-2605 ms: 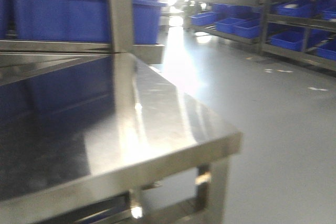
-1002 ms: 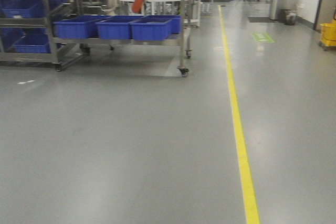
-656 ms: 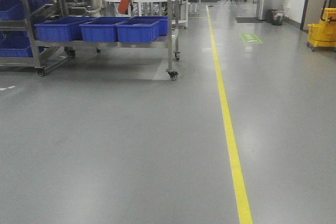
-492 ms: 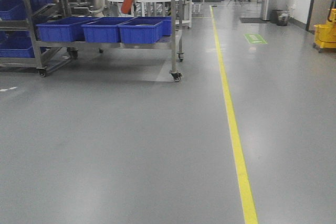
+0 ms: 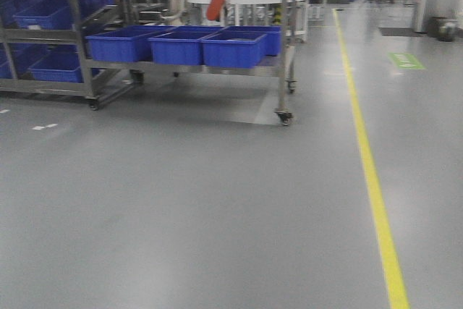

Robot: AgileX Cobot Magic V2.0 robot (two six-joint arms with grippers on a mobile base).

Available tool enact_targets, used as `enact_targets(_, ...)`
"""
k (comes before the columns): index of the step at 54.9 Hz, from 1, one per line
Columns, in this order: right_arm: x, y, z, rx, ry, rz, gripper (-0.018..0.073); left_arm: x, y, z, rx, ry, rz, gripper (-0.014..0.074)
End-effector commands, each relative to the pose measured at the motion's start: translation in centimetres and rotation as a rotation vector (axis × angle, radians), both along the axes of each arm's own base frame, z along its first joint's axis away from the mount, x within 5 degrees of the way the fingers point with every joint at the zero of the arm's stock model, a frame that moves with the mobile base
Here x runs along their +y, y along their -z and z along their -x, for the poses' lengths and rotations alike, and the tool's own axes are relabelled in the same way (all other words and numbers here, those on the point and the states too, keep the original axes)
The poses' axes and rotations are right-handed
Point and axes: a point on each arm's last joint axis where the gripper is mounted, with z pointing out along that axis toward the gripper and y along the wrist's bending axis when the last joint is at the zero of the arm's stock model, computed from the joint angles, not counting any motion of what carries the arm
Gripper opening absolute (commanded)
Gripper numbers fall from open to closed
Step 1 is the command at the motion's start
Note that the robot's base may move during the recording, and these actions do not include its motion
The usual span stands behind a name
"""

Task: Pick and sort blue part to right shelf
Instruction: 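Drive the base away from the table holding both blue parts, then drive down the aisle and turn toward the shelf of blue bins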

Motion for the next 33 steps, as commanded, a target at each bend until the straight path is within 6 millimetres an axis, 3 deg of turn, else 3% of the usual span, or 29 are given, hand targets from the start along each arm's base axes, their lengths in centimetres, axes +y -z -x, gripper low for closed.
enact_targets(1,-0.19,-1.83,0.60,-0.134,0.002,-0.015,0.0300,-0.07,-1.67,0.08,-0.102,0.009,0.008,0.0335)
enact_targets(33,-0.19,-1.83,0.60,-0.134,0.002,-0.015,0.0300,-0.07,-1.67,0.08,-0.102,0.009,0.008,0.0335)
